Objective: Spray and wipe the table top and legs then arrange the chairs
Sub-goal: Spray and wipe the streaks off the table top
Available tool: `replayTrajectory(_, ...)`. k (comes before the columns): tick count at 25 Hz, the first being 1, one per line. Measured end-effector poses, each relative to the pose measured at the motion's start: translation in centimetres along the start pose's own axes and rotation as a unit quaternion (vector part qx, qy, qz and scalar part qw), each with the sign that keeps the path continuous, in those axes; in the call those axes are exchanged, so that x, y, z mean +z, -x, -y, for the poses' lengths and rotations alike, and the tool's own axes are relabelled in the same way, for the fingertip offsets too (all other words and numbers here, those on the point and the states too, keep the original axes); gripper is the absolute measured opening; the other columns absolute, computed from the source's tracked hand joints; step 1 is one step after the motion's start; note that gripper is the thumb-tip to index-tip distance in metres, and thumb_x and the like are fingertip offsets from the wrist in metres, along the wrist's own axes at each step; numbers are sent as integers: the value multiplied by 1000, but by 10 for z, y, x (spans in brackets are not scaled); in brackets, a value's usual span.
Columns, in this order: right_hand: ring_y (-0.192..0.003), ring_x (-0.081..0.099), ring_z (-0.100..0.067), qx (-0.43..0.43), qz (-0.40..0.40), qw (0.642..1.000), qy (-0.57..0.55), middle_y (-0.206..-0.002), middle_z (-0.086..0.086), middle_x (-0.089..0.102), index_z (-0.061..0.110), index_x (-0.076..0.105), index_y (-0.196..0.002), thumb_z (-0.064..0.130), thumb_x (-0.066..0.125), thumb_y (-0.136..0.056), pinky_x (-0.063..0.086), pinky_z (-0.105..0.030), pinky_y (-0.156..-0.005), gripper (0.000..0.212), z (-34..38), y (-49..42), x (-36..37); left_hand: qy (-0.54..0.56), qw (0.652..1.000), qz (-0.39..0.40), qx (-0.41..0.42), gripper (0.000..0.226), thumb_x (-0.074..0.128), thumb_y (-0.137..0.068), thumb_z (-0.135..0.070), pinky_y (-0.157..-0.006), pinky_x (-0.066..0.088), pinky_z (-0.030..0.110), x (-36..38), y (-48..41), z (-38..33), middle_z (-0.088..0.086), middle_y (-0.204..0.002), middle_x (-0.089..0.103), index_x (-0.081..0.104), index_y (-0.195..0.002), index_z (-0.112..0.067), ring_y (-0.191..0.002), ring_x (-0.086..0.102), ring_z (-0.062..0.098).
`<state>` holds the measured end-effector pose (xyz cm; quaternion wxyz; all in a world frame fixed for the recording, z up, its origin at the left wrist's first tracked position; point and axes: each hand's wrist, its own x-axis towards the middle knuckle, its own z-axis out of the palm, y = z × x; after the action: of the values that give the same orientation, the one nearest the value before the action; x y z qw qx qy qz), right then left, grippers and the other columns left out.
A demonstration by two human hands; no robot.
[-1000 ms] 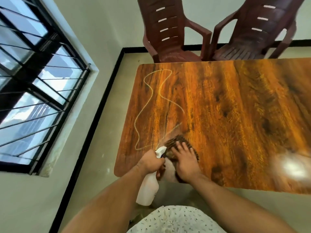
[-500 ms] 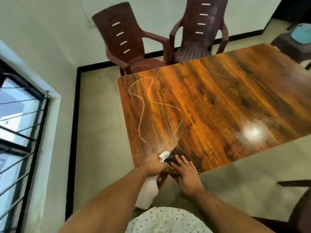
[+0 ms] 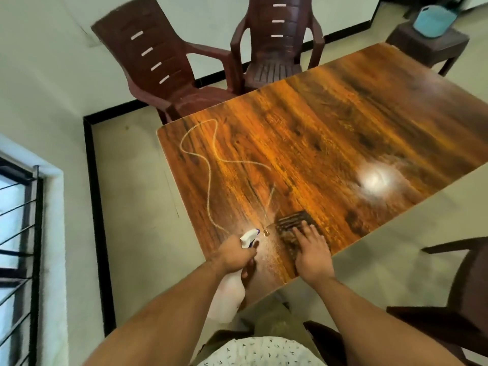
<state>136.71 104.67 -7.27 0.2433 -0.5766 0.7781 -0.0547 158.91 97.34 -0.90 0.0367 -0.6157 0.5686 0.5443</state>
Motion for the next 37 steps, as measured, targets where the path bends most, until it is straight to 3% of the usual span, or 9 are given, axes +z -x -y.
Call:
replayTrajectory(3, -155, -8, -20, 87, -42, 995, -16, -169, 0, -2, 29, 17, -159, 22, 40, -98, -9, -39, -123, 66, 14, -4, 5, 26, 999, -22, 1, 24, 62, -92, -22, -58, 57, 34, -8, -9, -17, 12, -87, 76, 61, -109, -5, -52, 66, 20)
replayTrajectory(9, -155, -6, -24, 191, -53, 979, -40, -169, -5, -4, 20, 13, -161, 32, 41, -100, -4, -43, -125, 67, 14, -71, -21, 50, 998, -10, -22, 21, 58, -94, -12, -52, 54, 35, -21, -37, -53, 21, -77, 74, 64, -92, 8, -42, 60, 25)
replayTrajectory(14, -154, -8, -20, -65, -12, 998, 22, -169, -1, 0, 27, 16, -159, 29, 42, -101, -7, -45, -125, 64, 26, -64, -3, 28, 999, 21, -24, 14, 58, -94, -11, -52, 56, 34, -39, -57, -74, 14, -73, 70, 64, -91, 2, -43, 61, 23)
replayTrajectory(18, -155, -5, -28, 242, -79, 966, -35, -168, -6, -2, 26, 15, -160, 35, 42, -100, -1, -49, -125, 67, 55, -121, -16, 0, 999, 27, -20, 8, 58, -95, -11, -47, 52, 29, -61, -82, -77, 10, -76, 72, 60, -93, -4, -40, 59, 19)
replayTrajectory(23, -155, -7, -20, -54, 22, 998, 38, -168, 5, 0, 36, 20, -158, 38, 41, -97, -9, -47, -123, 65, 114, -102, 17, -63, 994, 75, 48, 17, 61, -96, -15, -51, 55, 30, -107, -108, -64, 8, -71, 70, 60, -81, -22, -42, 58, 15)
replayTrajectory(26, -155, -8, -24, 238, -59, 969, -13, -169, 1, -3, 33, 15, -159, 33, 42, -99, -5, -52, -122, 65, 122, -111, 6, -58, 991, 111, 42, 18, 58, -99, -10, -41, 49, 26, -134, -108, -57, 14, -81, 72, 55, -81, -12, -37, 57, 17)
replayTrajectory(30, -155, -8, -20, 98, -29, 995, -15, -166, 8, -10, 37, 17, -158, 30, 40, -100, -7, -47, -123, 63, 158, -96, 30, -79, 985, 138, 65, 16, 58, -97, -8, -42, 48, 30, -166, -116, -47, 17, -81, 71, 60, -82, -2, -34, 56, 18)
replayTrajectory(33, -155, -7, -23, 291, -91, 951, -55, -168, 2, -7, 34, 14, -159, 27, 40, -100, -4, -49, -123, 66, 161, -98, 27, -93, 983, 143, 74, 17, 58, -96, -9, -42, 47, 28, -178, -124, -55, 14, -82, 71, 56, -80, -7, -36, 56, 20)
replayTrajectory(37, -155, -9, -20, 174, -52, 981, -62, -167, 6, -9, 38, 11, -159, 28, 36, -103, -3, -46, -124, 62, 147, -123, 17, -128, 974, 162, 89, 15, 58, -95, -10, -49, 51, 31, -187, -144, -72, 14, -80, 71, 58, -80, -7, -38, 59, 20)
